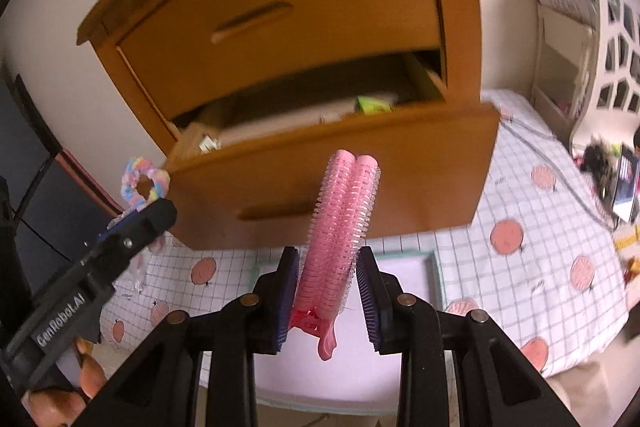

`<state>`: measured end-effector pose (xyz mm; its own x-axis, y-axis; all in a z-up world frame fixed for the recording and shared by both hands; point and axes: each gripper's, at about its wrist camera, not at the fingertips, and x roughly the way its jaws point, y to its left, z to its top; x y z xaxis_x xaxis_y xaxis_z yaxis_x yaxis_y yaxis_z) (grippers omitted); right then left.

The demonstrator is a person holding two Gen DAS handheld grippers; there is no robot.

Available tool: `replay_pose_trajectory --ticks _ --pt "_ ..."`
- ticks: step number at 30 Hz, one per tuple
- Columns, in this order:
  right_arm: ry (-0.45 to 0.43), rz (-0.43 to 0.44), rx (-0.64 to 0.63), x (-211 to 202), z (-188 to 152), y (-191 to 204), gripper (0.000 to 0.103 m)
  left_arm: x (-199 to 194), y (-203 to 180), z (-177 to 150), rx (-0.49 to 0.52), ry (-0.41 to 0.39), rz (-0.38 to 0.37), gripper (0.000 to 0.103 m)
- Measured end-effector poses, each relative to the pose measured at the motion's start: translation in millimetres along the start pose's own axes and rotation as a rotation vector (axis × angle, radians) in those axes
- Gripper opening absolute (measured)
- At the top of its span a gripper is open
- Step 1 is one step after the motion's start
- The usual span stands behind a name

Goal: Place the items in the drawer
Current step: 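Carry the rainbow string and pink roller up into the open drawer with both tools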

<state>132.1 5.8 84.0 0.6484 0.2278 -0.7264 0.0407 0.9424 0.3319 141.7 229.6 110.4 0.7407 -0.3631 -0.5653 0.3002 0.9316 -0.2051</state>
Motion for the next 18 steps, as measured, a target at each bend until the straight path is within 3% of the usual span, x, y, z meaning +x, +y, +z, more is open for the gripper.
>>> replay_pose_trajectory --ticks 7,18 --pt "-0.04 -0.002 -0.044 -10.4 34.2 14.4 0.032 -9.8 0.7 38.8 0.03 -0.08 0.012 0.034" --pt "-0.096 -0.012 -0.082 -21.1 93.2 26.1 0.032 -5.8 3.8 83.5 0.053 -0.128 0.029 0.034"
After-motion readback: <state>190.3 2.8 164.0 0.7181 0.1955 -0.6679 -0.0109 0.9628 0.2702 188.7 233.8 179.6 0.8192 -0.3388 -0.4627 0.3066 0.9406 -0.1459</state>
